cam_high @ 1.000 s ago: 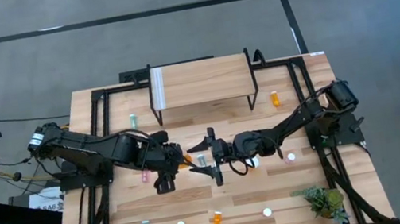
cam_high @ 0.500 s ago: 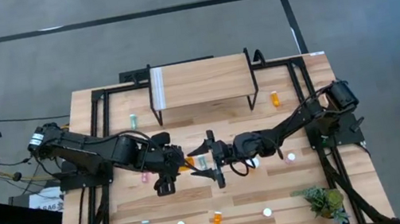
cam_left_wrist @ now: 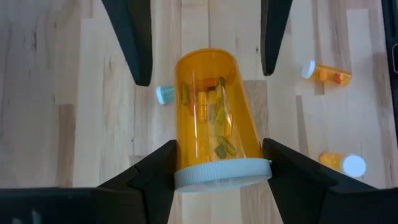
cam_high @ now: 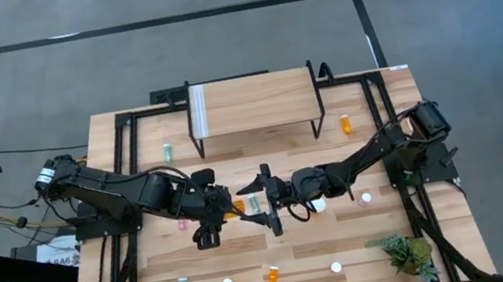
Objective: Pick and place medicine bottles onto shelf by color
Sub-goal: Put the left large orange pill bottle on the shelf
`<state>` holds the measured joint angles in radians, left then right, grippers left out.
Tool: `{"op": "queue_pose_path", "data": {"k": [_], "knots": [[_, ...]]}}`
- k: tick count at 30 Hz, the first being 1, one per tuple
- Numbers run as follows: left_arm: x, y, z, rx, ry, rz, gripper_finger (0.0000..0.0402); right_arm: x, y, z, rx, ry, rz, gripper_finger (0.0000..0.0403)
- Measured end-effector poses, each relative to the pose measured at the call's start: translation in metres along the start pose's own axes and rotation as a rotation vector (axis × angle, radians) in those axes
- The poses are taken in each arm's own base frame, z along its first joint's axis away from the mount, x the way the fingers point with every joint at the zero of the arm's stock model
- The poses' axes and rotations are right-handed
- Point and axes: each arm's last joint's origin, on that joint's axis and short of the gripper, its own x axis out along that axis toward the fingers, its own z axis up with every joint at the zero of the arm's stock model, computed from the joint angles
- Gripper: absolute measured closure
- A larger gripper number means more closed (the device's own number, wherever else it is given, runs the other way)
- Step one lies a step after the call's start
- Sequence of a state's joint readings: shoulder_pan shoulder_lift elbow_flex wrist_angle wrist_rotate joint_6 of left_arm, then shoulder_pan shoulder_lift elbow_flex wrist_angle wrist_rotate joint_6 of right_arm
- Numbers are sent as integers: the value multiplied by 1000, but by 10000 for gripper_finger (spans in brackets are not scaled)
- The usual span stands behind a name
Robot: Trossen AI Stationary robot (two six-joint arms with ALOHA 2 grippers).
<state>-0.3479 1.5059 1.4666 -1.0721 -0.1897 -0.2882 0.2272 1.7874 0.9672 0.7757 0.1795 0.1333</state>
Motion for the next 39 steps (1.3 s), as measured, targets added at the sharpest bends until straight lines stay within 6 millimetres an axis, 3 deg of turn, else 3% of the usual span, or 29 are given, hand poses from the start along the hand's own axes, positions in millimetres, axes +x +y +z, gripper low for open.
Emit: {"op": "queue_pose_path", "data": {"k": [8,31,39], "knots": [[-1,-6,4,37,-52,-22,195,0,0,-1,-10,13,4,73],[-1,-5,4,28,-66,25,195,0,0,-1,-17,16,44,226],[-1,-4,6,19,-95,69,171,0,-1,0,-6,3,43,204]]}}
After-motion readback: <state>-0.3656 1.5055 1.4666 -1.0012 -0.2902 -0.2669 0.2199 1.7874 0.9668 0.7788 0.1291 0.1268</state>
